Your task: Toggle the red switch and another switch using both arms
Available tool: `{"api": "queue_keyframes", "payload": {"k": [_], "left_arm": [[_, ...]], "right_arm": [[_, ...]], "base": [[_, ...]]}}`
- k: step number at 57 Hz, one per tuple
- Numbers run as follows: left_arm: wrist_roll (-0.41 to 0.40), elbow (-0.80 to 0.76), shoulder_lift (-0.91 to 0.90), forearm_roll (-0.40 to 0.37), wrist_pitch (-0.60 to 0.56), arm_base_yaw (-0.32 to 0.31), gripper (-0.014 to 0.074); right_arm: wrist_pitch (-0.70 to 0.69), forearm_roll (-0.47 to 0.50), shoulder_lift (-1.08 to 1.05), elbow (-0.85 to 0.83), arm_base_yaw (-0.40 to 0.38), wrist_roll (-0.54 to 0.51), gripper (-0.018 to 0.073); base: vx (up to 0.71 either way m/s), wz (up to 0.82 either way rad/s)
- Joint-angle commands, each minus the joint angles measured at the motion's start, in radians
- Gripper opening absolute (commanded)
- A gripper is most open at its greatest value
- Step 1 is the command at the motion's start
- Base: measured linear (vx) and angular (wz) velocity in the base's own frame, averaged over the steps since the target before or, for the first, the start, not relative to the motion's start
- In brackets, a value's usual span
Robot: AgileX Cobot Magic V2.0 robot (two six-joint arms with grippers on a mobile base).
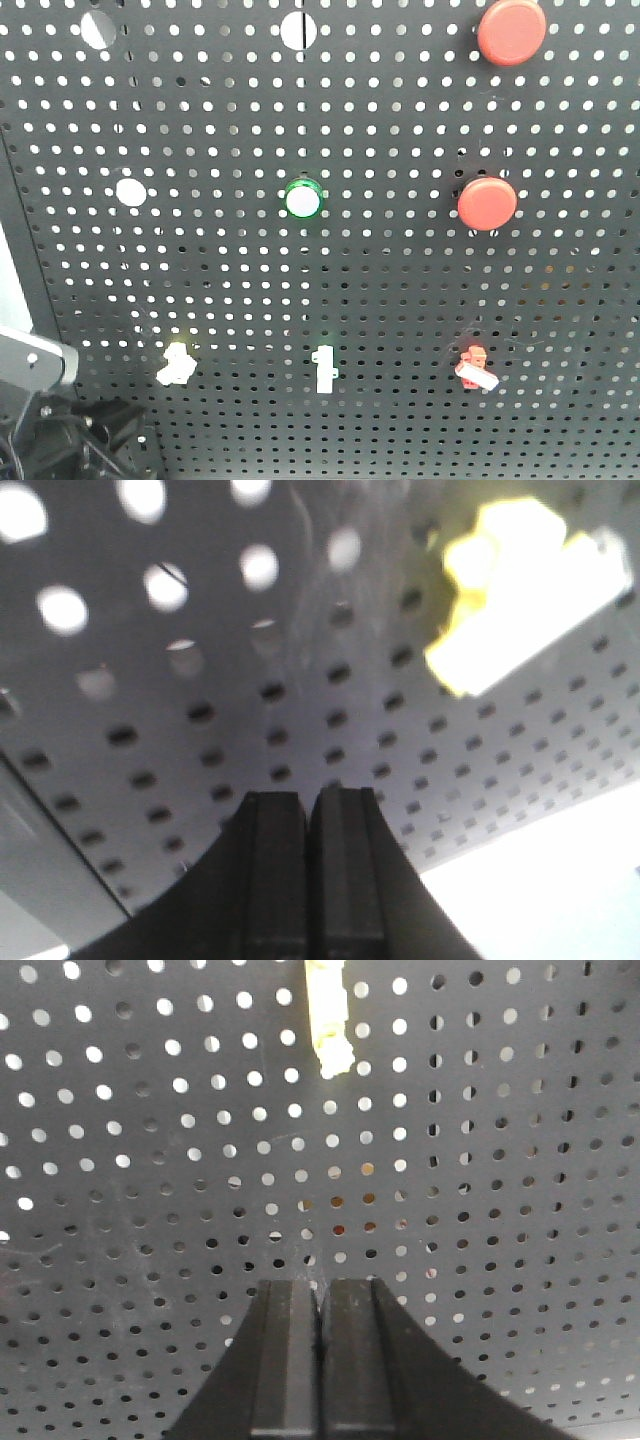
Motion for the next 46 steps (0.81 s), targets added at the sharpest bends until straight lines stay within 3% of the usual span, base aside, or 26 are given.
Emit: {"api": "queue_keyframes", "payload": {"k": [1,15,21,39,46], "left_arm": [[-0.006,-0.021,-0.042,-0.038,-0.063,-0.006,0.0003],[-0.002,0.076,-0.216,-0.045,-0.082,-0.006,0.0003],[-0.002,0.148,-0.327,-0.048,-0.080,-0.006,0.0003],[-0.002,0.297,-0.604,-0.047,0.021,-0.005,0.0003],[-0.002,0.307,-0.658,-0.047,0.086,-0.005,0.0003]], "right_arm": [[-0.077,0.008,0.012,-0.035,-0.006,-0.002,-0.0006],[-0.080,0.019,0.059,-0.035,0.057,-0.086,-0.0006],[-0.120,0.027,0.114,-0.035,0.139,-0.149,-0.0006],[-0.473,0.018,0.445,-0.047,0.539,-0.194,-0.0006],[-0.550,0.038,0.541,-0.095,0.569,-0.182,-0.0006]], "base": [[0.00,0.00],[0.00,0.00],[0.00,0.00],[0.00,0.00],[0.00,0.00]]}}
